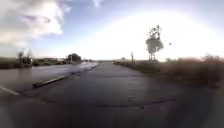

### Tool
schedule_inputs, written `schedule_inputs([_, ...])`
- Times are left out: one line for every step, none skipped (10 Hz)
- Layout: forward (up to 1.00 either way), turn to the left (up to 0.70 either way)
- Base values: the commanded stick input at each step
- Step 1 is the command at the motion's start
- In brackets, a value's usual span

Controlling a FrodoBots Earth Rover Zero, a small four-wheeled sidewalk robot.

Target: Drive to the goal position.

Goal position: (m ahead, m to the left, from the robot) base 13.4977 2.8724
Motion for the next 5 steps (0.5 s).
schedule_inputs([0.70, 0.00])
schedule_inputs([0.70, 0.00])
schedule_inputs([0.70, 0.00])
schedule_inputs([0.70, 0.00])
schedule_inputs([0.70, 0.00])
